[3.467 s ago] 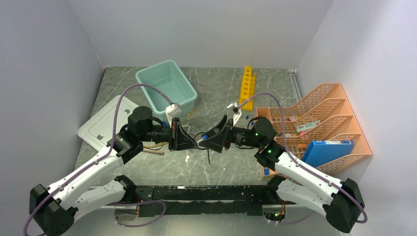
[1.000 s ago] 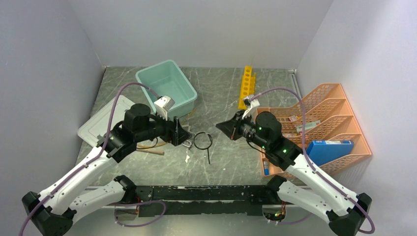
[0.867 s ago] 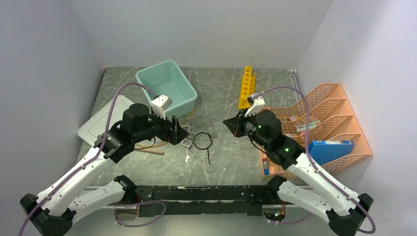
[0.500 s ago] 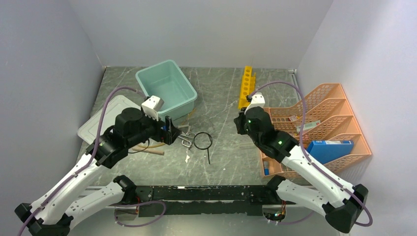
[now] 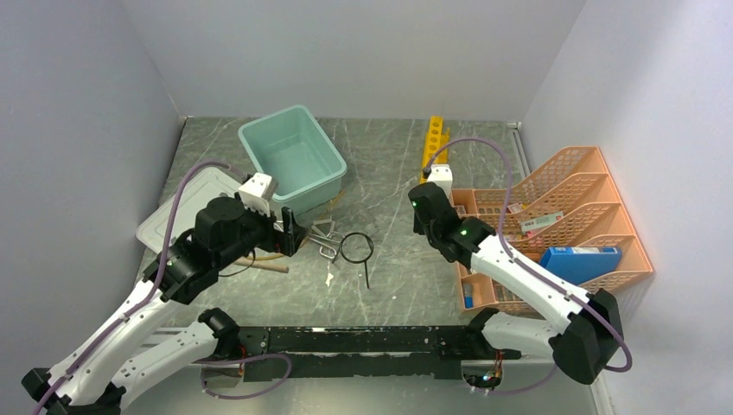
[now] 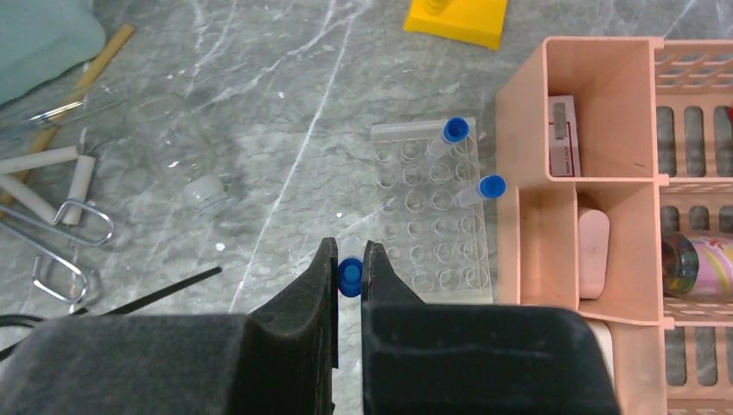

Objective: Organize the chemistry lab equipment
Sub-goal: Insert the test tube into the slot of the test tube rack.

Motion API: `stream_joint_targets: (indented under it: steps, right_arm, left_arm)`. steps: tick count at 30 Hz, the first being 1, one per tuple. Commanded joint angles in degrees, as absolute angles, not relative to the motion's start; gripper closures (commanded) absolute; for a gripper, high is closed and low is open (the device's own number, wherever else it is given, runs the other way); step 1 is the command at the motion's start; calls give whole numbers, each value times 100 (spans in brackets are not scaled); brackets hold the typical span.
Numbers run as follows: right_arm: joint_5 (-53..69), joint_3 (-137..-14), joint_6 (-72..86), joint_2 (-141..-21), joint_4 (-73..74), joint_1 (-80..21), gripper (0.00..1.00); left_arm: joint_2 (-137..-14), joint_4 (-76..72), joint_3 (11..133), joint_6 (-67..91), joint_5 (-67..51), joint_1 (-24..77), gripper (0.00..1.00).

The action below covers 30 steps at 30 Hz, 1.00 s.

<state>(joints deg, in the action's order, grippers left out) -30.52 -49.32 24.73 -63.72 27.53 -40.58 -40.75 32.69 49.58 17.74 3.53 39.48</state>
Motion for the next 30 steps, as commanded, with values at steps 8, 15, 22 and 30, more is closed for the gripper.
stream_joint_targets:
  steps: [8, 15, 22, 30]
  right_arm:
    - [-3427, -4713, 2653, -6827, 2189, -3534, 100]
    - [-3203, -4679, 2614, -6995, 2076, -3213, 100]
    - [-2947, -4564, 2644, -7117, 2029, -2954, 100]
    - [-2772, -4470, 2660, -7140, 1893, -2798, 100]
  left_arm:
    - [-3668, 3199, 4646, 1618, 807, 3973, 7]
    - [-3691, 3225, 4654, 1600, 841, 3973, 7]
    - [-3704, 3199, 4648, 1591, 814, 3973, 8]
    - [-3736, 3190, 4641, 1584, 804, 3972, 8]
